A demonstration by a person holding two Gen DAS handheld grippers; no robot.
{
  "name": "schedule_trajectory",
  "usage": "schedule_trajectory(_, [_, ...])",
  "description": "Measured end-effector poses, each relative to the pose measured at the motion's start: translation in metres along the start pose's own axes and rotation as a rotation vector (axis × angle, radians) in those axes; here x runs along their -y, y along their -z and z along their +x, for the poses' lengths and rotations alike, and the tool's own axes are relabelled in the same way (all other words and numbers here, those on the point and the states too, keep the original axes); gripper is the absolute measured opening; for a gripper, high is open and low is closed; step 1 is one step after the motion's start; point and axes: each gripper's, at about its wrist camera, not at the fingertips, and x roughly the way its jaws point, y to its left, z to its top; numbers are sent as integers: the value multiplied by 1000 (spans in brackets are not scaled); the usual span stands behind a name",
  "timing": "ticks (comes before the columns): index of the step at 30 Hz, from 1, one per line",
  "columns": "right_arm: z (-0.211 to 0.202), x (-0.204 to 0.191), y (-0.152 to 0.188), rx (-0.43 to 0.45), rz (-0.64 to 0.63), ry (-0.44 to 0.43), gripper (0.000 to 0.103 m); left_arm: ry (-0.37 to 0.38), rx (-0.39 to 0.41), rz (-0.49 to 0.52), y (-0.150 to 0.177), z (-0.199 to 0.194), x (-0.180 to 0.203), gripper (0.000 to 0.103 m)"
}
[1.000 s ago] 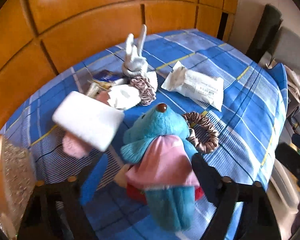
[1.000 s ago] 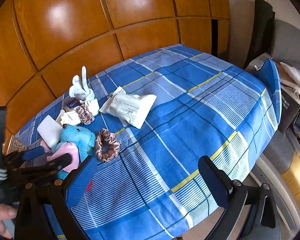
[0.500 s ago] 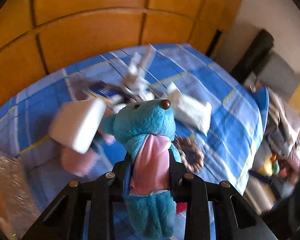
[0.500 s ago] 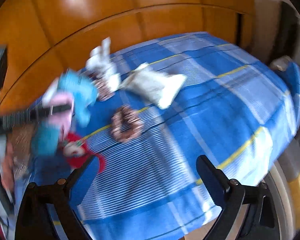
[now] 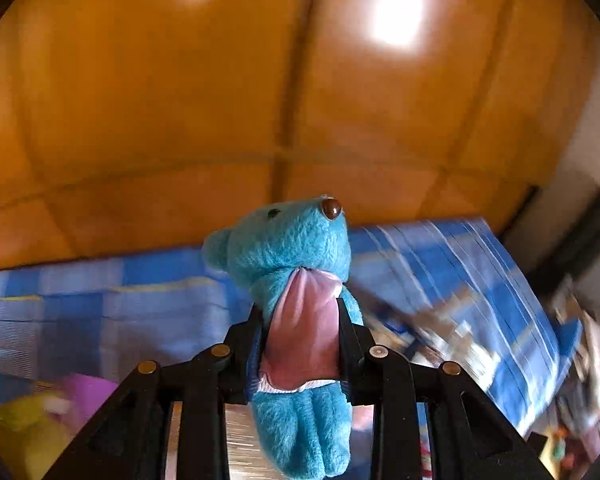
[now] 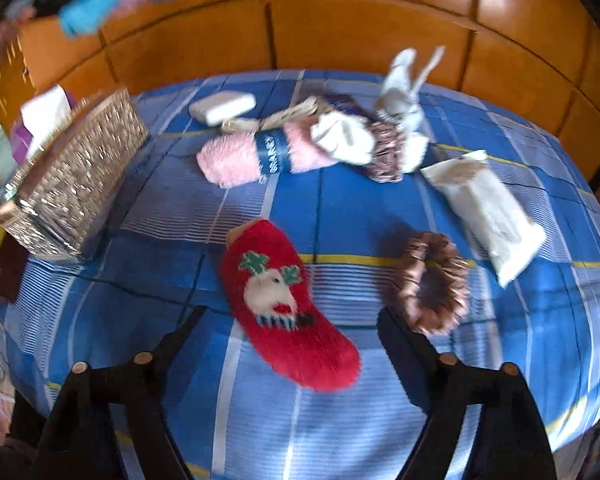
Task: Organize soft objects
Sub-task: 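Release the bear in the gold tray with left gripper while right gripper grasps the sock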
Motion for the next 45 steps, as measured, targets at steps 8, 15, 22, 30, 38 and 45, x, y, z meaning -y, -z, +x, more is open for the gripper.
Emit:
schedule_trajectory(8, [23, -6, -6, -16, -28, 5, 66, -228, 105, -185, 9, -83, -158, 31])
schedule_trajectory(15, [31, -9, -12, -6, 3, 8, 66, -344, 61, -355, 112, -111, -250, 32])
schedule_trajectory(22, [37, -12, -18, -9, 48, 27, 67, -284, -105, -467, 191, -60, -269, 35])
schedule_trajectory(30, [35, -11, -13, 22, 62, 21, 67, -306, -117, -471, 190, -44, -248, 65])
schedule_trajectory(38, [30, -10, -8, 29, 77, 21, 67, -373, -14, -391, 206, -92, -212, 75])
schedule_trajectory(45, [22, -8, -7, 37, 105, 4, 44, -355, -9, -380, 238, -118, -185, 75])
